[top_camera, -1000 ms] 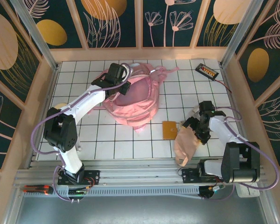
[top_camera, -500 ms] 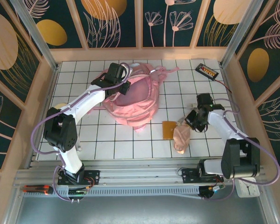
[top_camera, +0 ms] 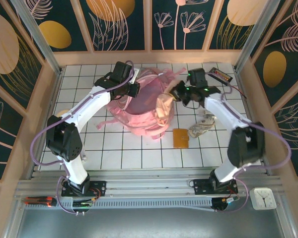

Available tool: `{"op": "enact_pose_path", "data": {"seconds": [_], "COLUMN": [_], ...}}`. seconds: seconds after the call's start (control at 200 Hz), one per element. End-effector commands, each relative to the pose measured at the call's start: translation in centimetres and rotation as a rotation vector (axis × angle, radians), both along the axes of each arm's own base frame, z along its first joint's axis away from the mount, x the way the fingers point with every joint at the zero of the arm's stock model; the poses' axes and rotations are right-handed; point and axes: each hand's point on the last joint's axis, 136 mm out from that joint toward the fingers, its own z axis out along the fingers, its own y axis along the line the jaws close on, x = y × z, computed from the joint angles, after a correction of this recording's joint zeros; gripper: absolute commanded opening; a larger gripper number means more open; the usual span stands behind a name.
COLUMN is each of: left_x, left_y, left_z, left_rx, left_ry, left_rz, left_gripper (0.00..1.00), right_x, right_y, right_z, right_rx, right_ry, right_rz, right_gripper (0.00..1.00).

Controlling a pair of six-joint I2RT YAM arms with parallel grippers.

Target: Pack books, pencil case, and school supplies into a backpack

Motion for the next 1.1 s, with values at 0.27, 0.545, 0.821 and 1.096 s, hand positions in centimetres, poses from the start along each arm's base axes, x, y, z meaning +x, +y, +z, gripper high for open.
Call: {"op": "enact_pose_path", "data": {"seconds": [0.27, 0.545, 0.821, 1.096], "left_x": [0.4, 0.3, 1.7, 2.4], "left_y": [-4.0, -4.5, -2.2, -0.6], "left_z": [9.2, 8.8, 9.4, 6.9], "left_rx": [-0.330, -0.346, -0.257, -0.160], "left_ry": [-0.110, -0.098, -0.180, -0.174], "left_rz": [-0.067, -0.082, 0.030, 0.094], "left_gripper": [0.00, 0.00, 0.00, 0.00], "right_x": [8.1, 11.4, 6.7, 2.8], "right_y": [10.0, 14.9, 14.0, 9.9], "right_z": [-2.9, -5.0, -7.8, -3.1], "right_rx": [0.314, 0.442, 0.165, -0.031], "right_ry": [-0.131, -0.100, 0.092, 0.037], "right_rz": [-0.040, -0.097, 0.033, 0.089], "right_gripper": [0.00, 0.10, 0.69, 0.75]}}
